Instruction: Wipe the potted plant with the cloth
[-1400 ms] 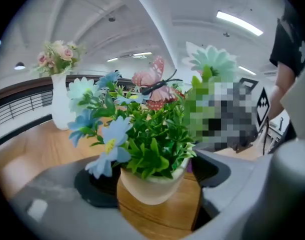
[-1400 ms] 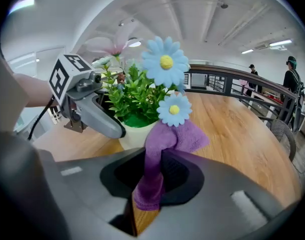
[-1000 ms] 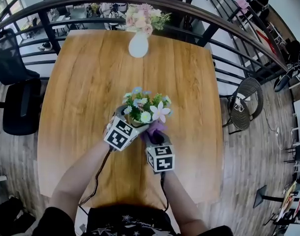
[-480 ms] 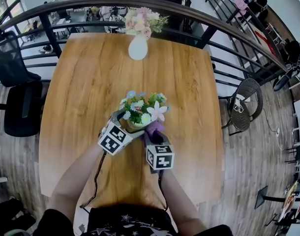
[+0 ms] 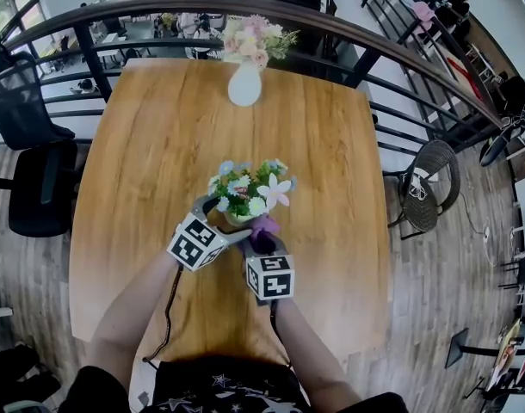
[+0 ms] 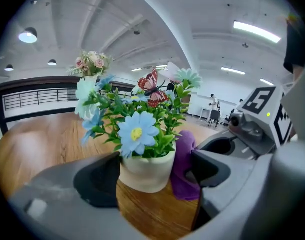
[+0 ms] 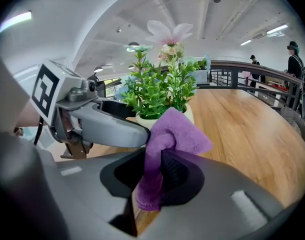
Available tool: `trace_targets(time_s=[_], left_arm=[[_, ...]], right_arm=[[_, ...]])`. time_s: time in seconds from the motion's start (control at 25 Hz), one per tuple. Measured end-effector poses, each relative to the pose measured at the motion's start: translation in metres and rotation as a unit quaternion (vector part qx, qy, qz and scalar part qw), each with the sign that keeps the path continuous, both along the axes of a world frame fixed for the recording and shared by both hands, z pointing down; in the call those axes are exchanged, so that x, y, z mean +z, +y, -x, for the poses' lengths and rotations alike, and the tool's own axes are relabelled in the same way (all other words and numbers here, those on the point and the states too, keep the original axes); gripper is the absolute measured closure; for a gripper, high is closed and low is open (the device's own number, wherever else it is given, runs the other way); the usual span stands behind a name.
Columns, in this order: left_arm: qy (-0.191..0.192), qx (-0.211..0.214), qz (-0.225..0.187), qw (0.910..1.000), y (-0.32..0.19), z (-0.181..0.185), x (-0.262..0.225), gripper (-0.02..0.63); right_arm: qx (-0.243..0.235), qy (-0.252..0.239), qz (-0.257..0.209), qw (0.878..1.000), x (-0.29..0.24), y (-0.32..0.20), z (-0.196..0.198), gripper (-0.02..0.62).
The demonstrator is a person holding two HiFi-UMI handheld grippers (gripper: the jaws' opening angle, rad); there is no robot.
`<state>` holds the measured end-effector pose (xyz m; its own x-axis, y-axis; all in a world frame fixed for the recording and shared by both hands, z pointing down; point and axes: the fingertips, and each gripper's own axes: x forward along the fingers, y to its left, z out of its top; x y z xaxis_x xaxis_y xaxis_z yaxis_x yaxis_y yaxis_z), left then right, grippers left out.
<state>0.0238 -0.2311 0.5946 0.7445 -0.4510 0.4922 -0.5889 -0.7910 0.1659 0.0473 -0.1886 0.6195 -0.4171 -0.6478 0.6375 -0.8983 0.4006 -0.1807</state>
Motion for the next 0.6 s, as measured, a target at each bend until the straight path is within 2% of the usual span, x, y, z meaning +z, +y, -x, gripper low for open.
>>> trace_targets(time_s=[0.24, 0.6], left_arm=[[0.032, -0.01, 0.028, 0.9991, 0.003, 0.002, -0.005, 0.143], [0.024, -0.008, 0.02, 0.9995, 0.014, 0.012, -0.004, 0.143]], right_arm=[[-0.029, -0.016, 0.002, 0.999, 0.0, 0.01, 0.015, 0.511], [-0.051, -0.023, 0.013, 0.998, -0.001, 0.025, 0.022, 0.511]])
